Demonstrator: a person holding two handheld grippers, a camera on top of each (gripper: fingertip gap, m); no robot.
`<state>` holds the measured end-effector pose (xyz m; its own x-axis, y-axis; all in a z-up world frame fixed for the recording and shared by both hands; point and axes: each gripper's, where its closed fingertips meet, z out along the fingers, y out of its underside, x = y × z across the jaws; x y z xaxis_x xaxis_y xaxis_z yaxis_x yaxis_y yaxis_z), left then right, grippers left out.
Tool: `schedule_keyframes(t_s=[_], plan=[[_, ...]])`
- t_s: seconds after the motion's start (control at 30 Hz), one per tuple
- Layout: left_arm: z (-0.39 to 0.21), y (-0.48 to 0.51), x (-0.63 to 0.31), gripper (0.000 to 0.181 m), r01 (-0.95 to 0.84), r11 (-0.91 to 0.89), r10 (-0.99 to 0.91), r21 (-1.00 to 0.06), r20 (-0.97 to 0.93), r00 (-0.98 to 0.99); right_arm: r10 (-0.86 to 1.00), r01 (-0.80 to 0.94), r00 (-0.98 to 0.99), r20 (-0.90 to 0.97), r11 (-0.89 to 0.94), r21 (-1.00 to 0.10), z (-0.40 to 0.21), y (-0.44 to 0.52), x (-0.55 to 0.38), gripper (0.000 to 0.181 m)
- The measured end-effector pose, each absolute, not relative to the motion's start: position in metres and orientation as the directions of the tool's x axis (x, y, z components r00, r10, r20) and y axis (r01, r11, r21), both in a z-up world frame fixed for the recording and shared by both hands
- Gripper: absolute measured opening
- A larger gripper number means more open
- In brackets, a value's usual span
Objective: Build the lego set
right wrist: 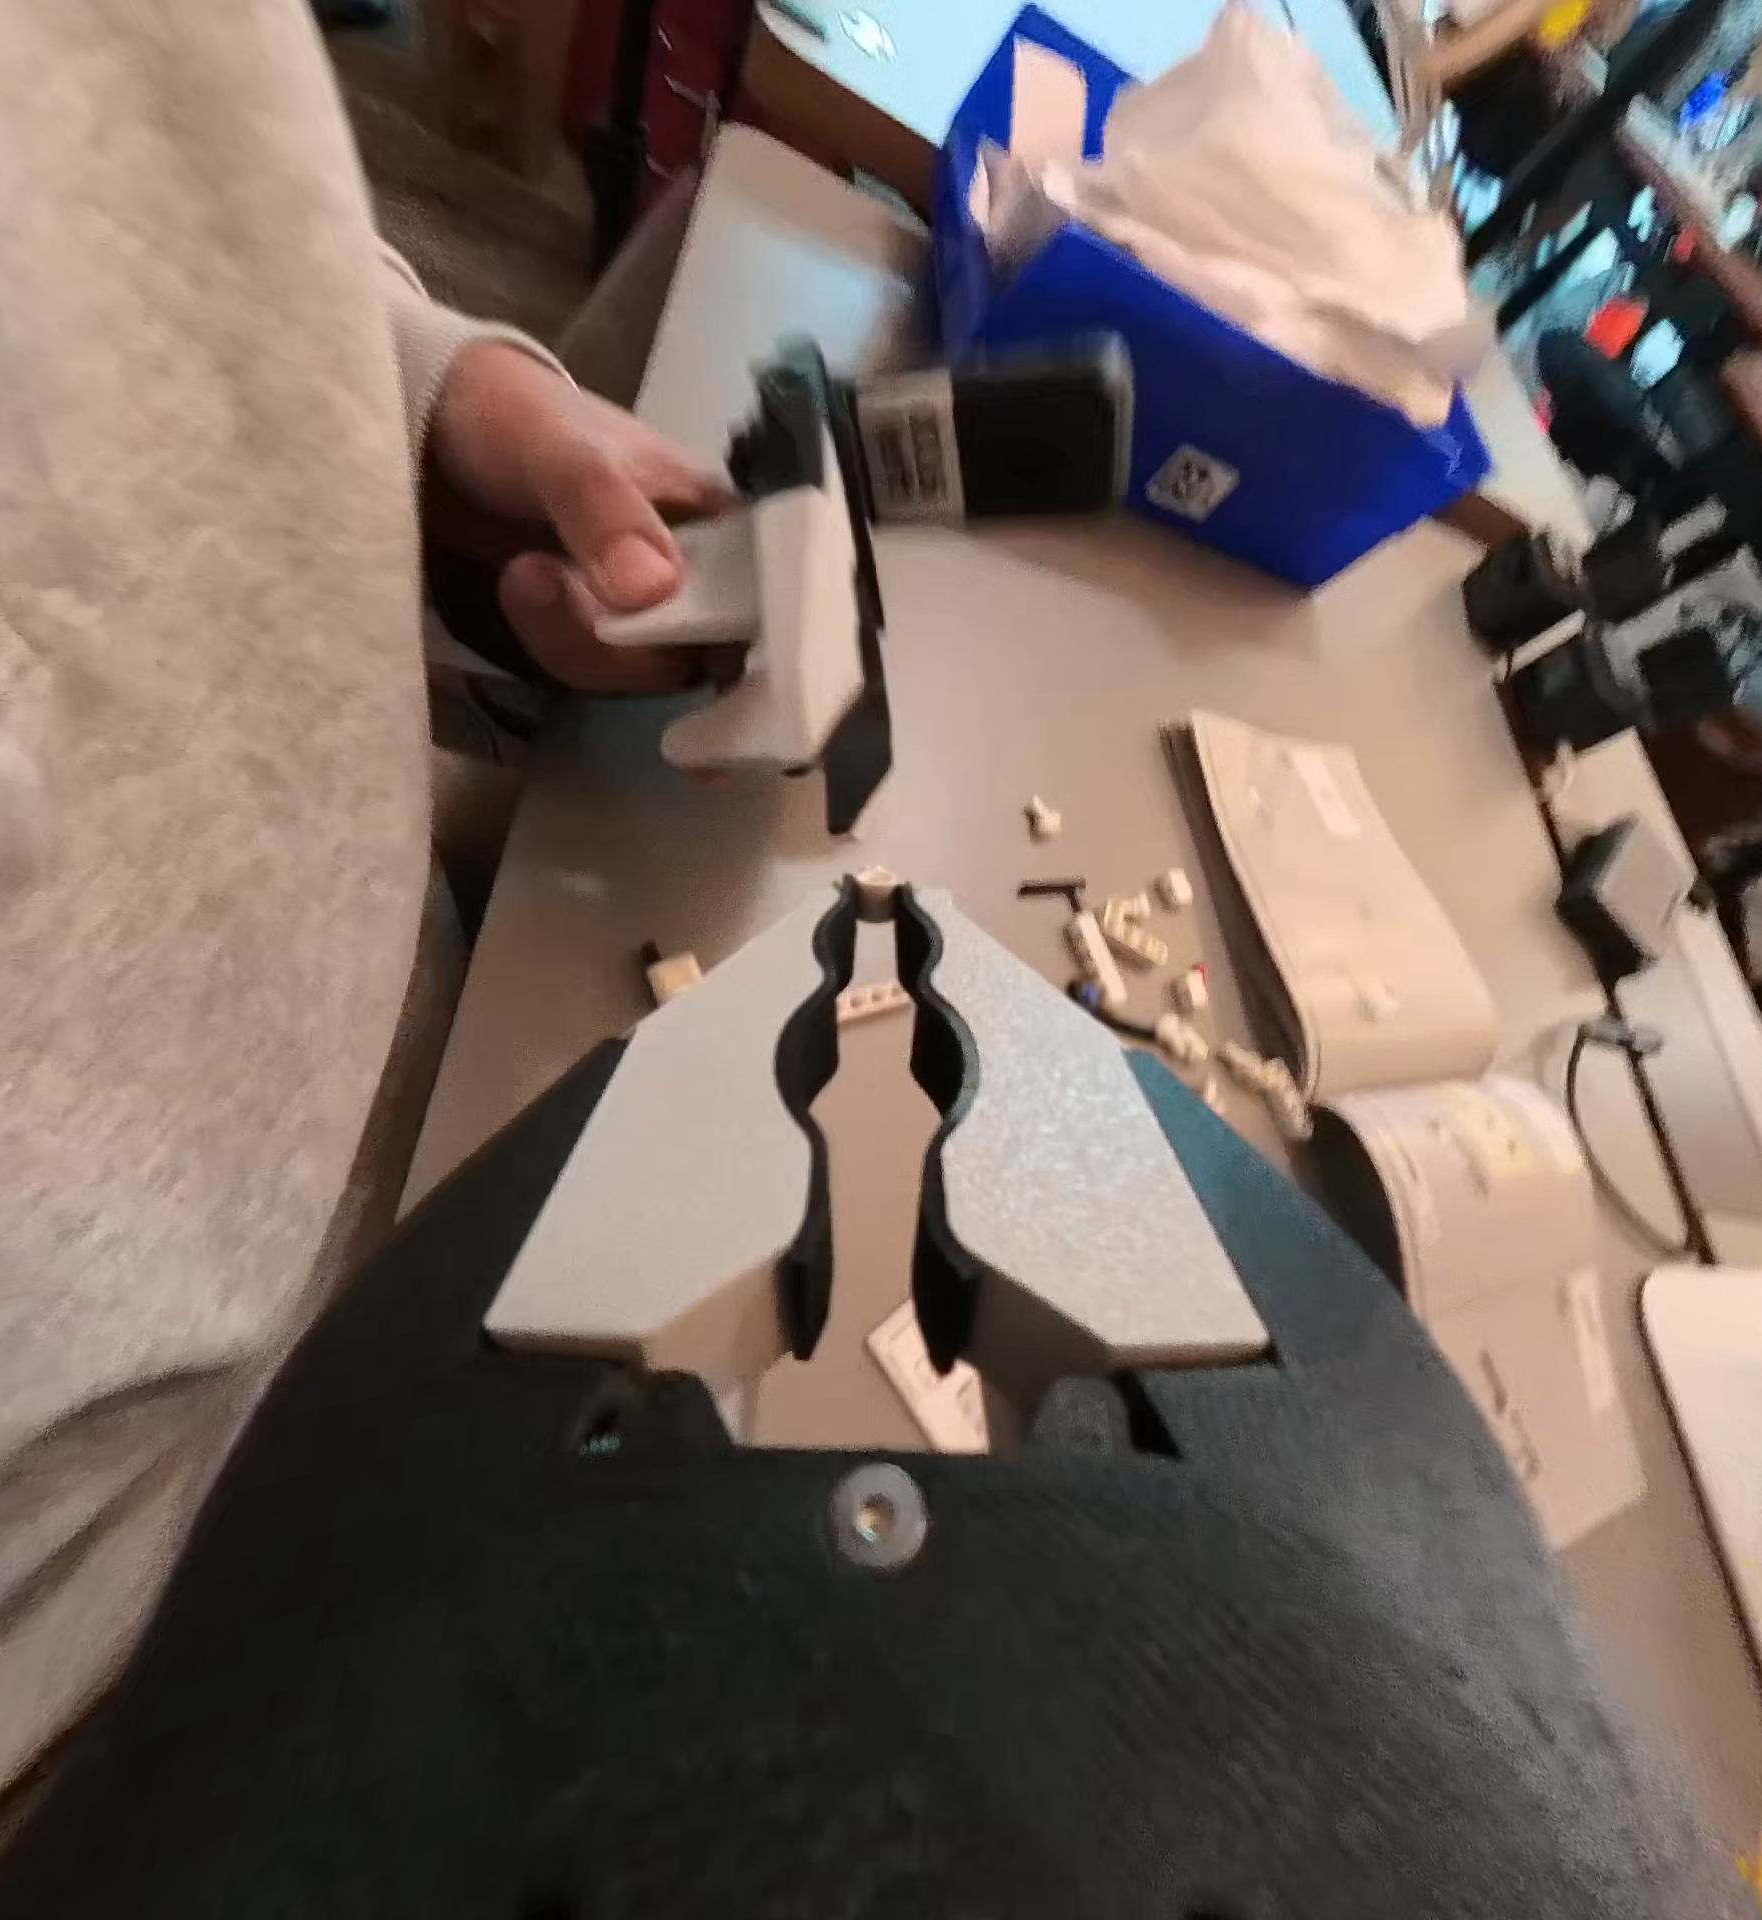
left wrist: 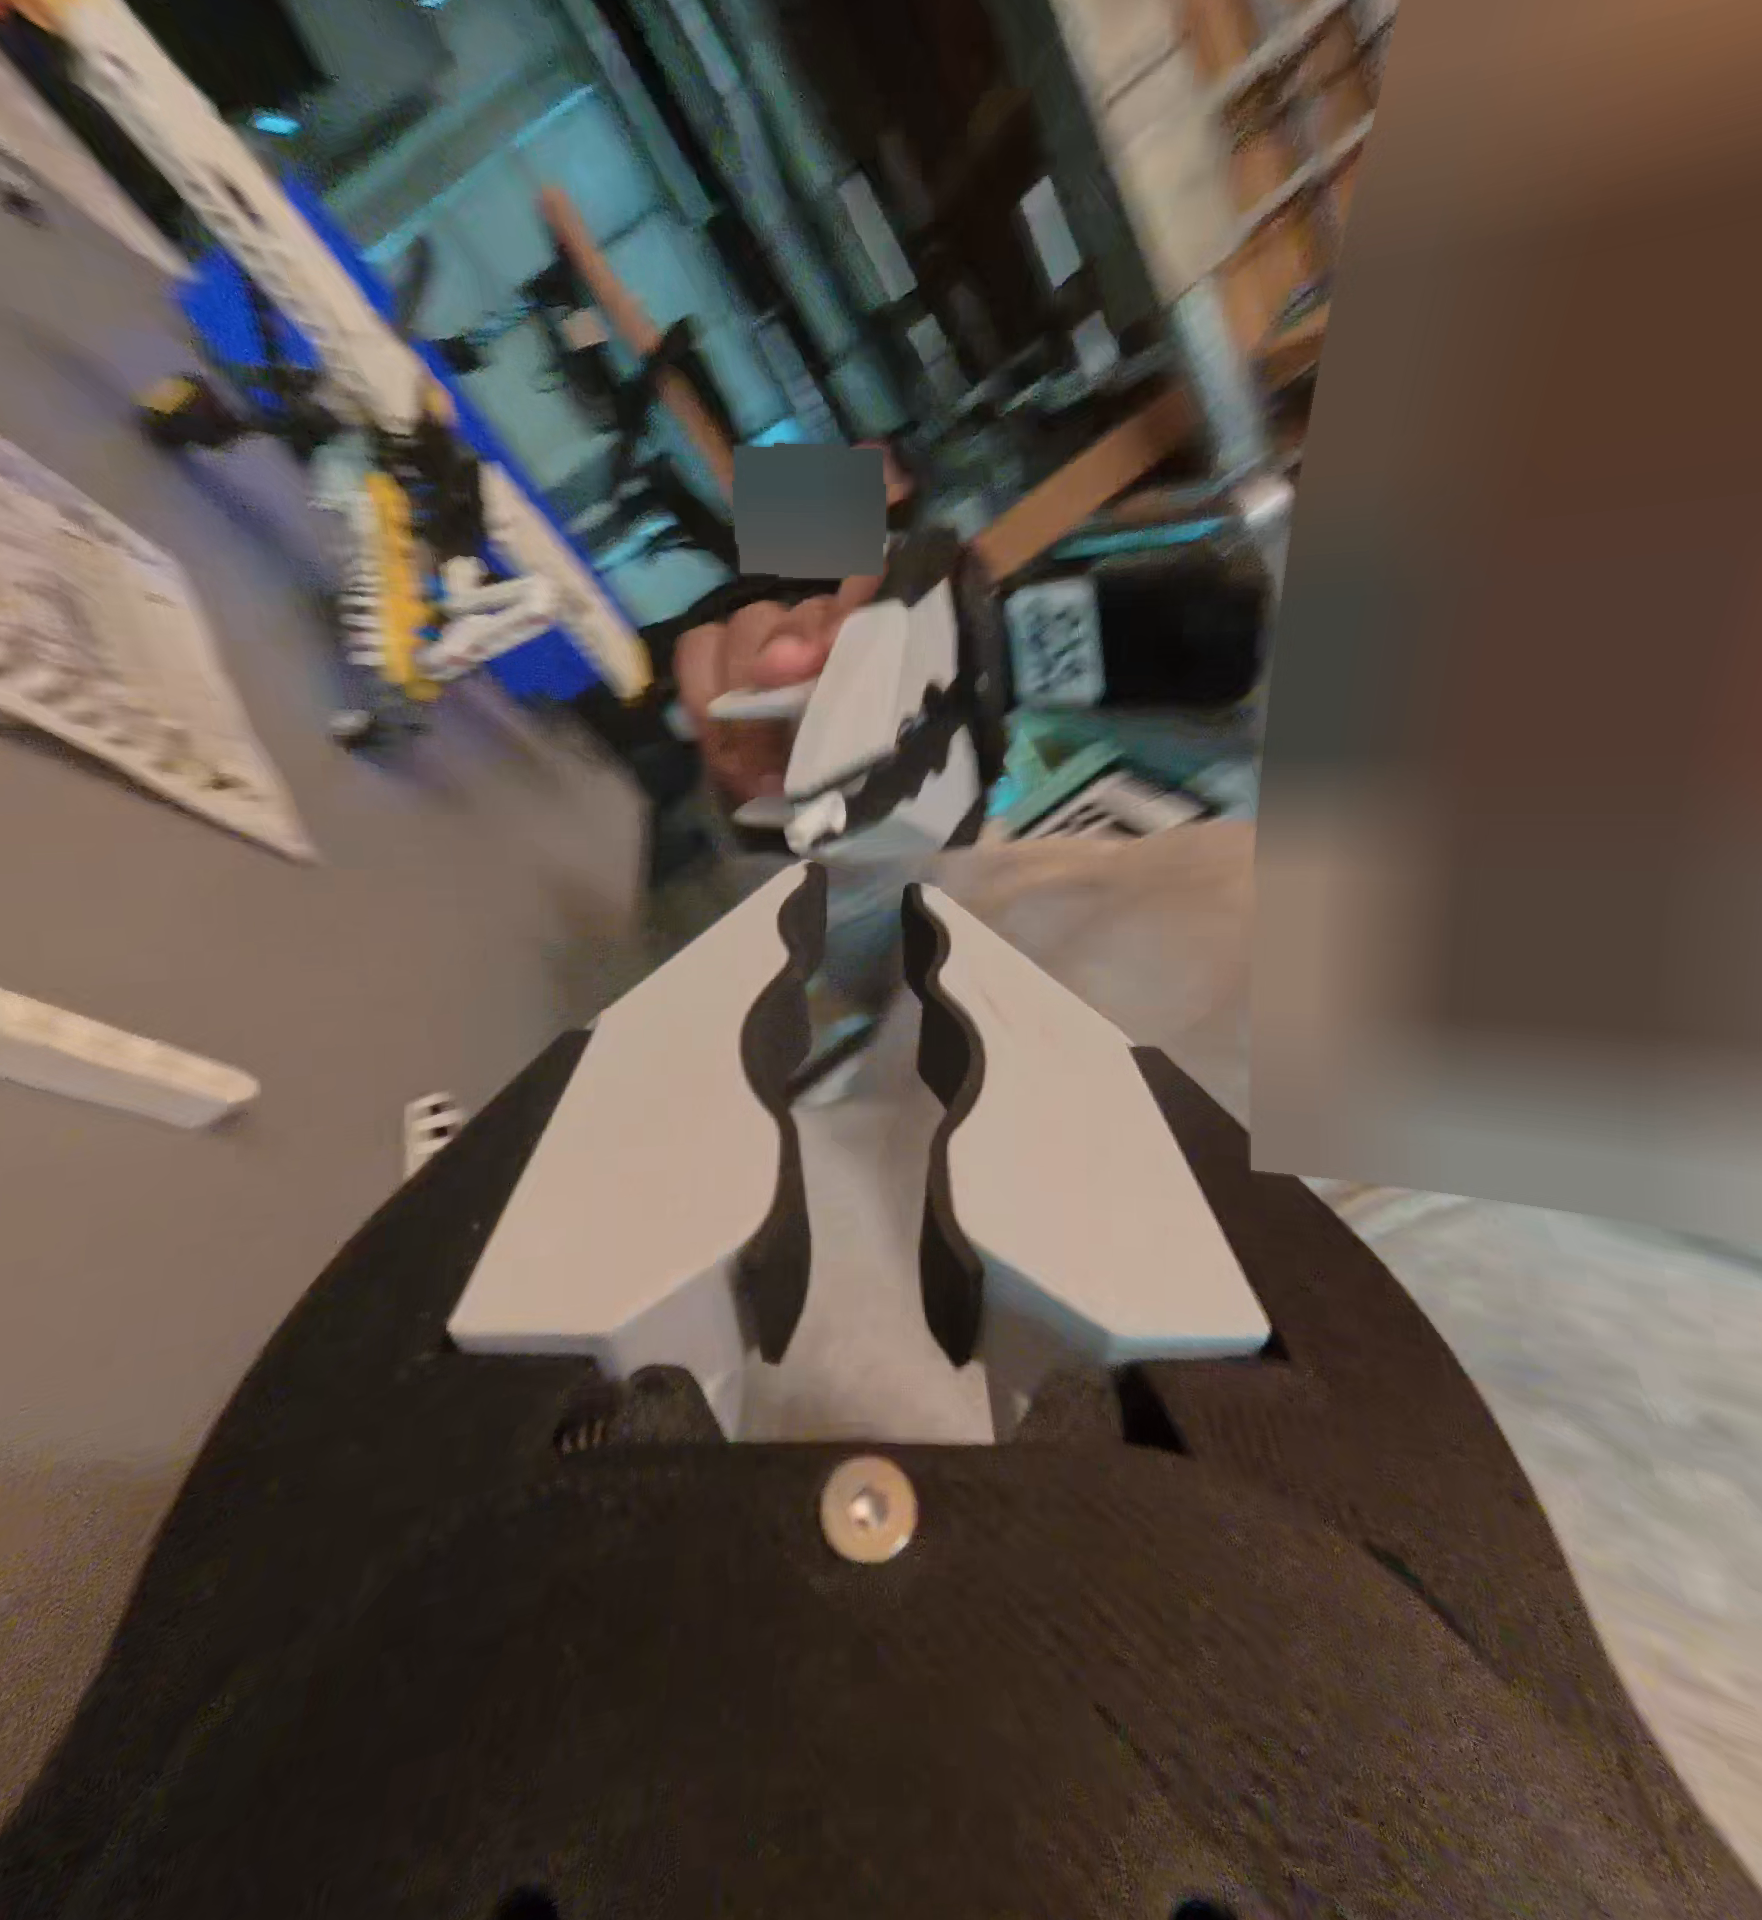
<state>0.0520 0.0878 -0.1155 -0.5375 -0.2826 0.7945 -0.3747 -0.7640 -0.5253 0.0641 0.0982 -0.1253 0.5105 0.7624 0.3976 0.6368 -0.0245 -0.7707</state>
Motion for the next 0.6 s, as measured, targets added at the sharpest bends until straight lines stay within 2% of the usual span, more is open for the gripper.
schedule_keyframes(t_s=[0.1,0.17,0.27,0.4,0.5,0.6], plan=[[-0.15,0.085,0.058,0.025,-0.384,-0.509,-0.684,-0.771,0.633,-0.363,0.755,0.606,0.596,0.271,-0.202,-0.77,-0.144,0.097,0.078,0.006],[-0.171,0.075,0.055,0.022,-0.451,-0.327,-0.812,-0.83,0.491,-0.316,0.755,0.579,0.626,0.195,-0.283,-0.765,-0.157,0.09,0.08,0.006],[-0.203,0.068,0.055,0.022,-0.556,-0.144,-0.904,-0.819,0.337,-0.262,0.747,0.57,0.646,0.156,-0.337,-0.75,-0.174,0.082,0.079,0.006],[-0.227,0.066,0.056,0.018,-0.656,0.007,-0.958,-0.755,0.183,-0.221,0.741,0.54,0.662,0.11,-0.37,-0.756,-0.185,0.076,0.074,0.006],[-0.23,0.075,0.057,0.019,-0.668,0.069,-0.98,-0.741,0.074,-0.183,0.736,0.544,0.668,0.113,-0.379,-0.749,-0.19,0.073,0.074,0.006],[-0.233,0.076,0.058,0.022,-0.671,0.066,-0.982,-0.739,0.073,-0.177,0.721,0.556,0.682,0.122,-0.402,-0.727,-0.197,0.072,0.078,0.006]])
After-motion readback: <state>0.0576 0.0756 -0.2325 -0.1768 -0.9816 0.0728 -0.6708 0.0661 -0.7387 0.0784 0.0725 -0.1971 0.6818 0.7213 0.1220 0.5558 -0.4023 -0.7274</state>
